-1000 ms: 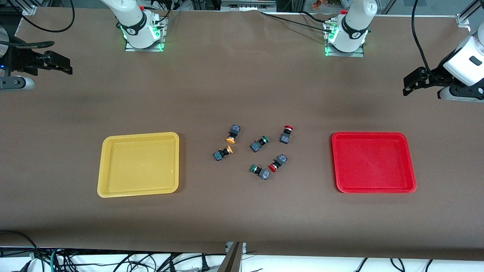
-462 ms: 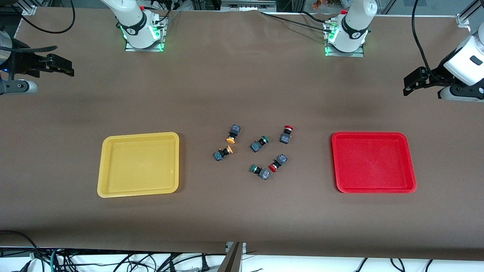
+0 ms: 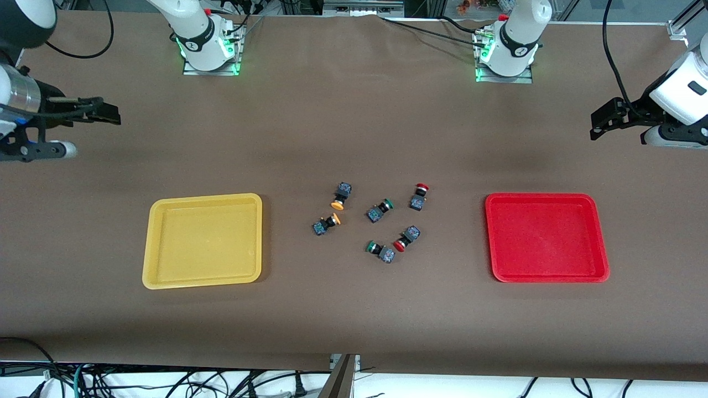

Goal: Place red and yellow buttons in trays

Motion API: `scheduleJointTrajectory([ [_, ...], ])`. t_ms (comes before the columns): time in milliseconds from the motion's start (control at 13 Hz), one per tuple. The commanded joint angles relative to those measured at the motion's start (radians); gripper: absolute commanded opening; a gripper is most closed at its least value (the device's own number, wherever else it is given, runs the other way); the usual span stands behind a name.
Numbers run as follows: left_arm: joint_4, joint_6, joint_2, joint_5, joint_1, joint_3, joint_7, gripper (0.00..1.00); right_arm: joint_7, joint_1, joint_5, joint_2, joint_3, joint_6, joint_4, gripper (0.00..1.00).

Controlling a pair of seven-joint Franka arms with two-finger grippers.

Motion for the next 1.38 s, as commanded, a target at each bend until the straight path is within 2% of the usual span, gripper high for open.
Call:
scheduleJointTrajectory([
  [0, 0.024, -0.025, 0.011, -0.018, -0.008, 0.004, 0.002, 1.00, 0.032, 0.027, 0.002, 0.025, 0.014, 0.021, -0.003, 1.00],
  [154, 0.024, -0.028, 0.016, -0.018, -0.010, 0.000, 0.002, 1.00, 0.110, 0.083, 0.022, 0.077, 0.014, 0.094, -0.003, 1.00],
  [385, 0.023, -0.096, 0.050, -0.020, -0.010, -0.032, 0.007, 1.00, 0.372, 0.170, 0.096, 0.186, 0.014, 0.246, -0.003, 1.00],
  [538, 0.014, -0.131, 0.092, -0.021, -0.016, -0.052, 0.008, 1.00, 0.519, 0.236, 0.137, 0.253, 0.014, 0.362, -0.003, 1.00],
  [692, 0.021, -0.118, 0.195, -0.023, -0.031, -0.088, 0.007, 1.00, 0.683, 0.294, 0.167, 0.312, 0.014, 0.478, -0.003, 1.00],
  [1000, 0.020, 0.126, 0.355, -0.015, -0.109, -0.132, -0.003, 1.00, 0.966, 0.463, 0.173, 0.451, 0.014, 0.695, -0.002, 1.00],
  [1308, 0.015, 0.348, 0.522, -0.023, -0.245, -0.132, -0.010, 1.00, 1.090, 0.567, 0.167, 0.568, 0.014, 0.870, -0.002, 1.00],
])
